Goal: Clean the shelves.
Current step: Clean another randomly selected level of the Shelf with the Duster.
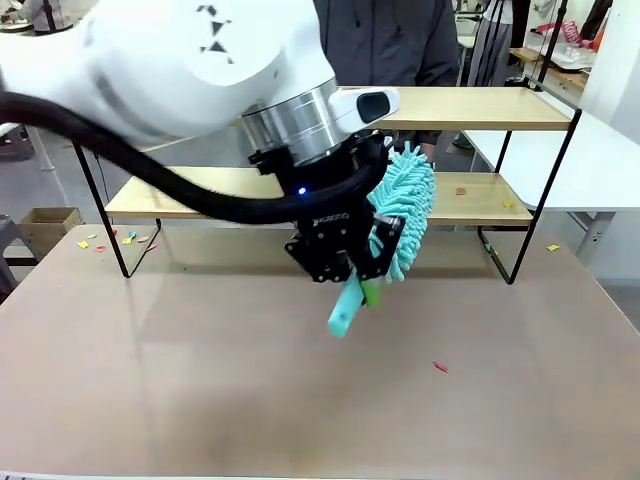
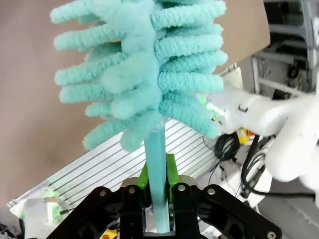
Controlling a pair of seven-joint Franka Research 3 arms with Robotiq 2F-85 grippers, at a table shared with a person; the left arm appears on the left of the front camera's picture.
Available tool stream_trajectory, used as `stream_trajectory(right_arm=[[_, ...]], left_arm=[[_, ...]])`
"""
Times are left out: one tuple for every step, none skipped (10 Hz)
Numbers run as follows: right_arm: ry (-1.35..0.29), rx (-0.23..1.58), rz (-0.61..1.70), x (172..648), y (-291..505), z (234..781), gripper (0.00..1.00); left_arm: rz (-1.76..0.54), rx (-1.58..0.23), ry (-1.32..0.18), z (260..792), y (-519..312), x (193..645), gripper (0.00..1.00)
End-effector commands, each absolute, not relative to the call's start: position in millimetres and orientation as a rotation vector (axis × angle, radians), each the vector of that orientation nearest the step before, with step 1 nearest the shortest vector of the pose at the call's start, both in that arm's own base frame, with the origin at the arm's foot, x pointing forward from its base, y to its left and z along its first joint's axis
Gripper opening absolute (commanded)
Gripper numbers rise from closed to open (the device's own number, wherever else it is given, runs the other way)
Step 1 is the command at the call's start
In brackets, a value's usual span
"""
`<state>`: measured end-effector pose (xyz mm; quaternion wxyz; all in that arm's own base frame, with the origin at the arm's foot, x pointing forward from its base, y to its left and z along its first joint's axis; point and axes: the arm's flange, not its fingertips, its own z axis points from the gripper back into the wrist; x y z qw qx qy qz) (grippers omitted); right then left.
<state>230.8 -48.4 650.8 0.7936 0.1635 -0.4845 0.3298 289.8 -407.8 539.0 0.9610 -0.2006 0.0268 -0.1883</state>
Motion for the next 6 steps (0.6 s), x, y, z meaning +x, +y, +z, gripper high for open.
stream_trajectory(right_arm=[[-1.043, 0.352, 0.710, 230.8, -48.3, 651.6, 1.00], [-1.043, 0.352, 0.710, 230.8, -48.3, 651.6, 1.00], [-1.043, 0.352, 0.710, 230.8, -48.3, 651.6, 1.00], [-1.043, 0.352, 0.710, 230.8, -48.3, 651.6, 1.00], [-1.043, 0.352, 0.710, 230.8, -48.3, 651.6, 1.00], [-1.043, 0.352, 0.710, 230.8, -48.3, 651.6, 1.00]], left_arm=[[-0.282, -0.390, 0.025, 547.5, -427.5, 309.8, 0.12], [-0.243, -0.404, -0.010, 548.2, -432.6, 324.0, 0.12], [-0.179, -0.401, -0.063, 546.1, -438.0, 336.8, 0.12], [-0.143, -0.380, -0.084, 541.5, -443.5, 344.1, 0.12], [-0.124, -0.355, -0.106, 535.6, -449.3, 349.0, 0.12], [-0.102, -0.338, -0.125, 529.8, -453.4, 353.6, 0.12]])
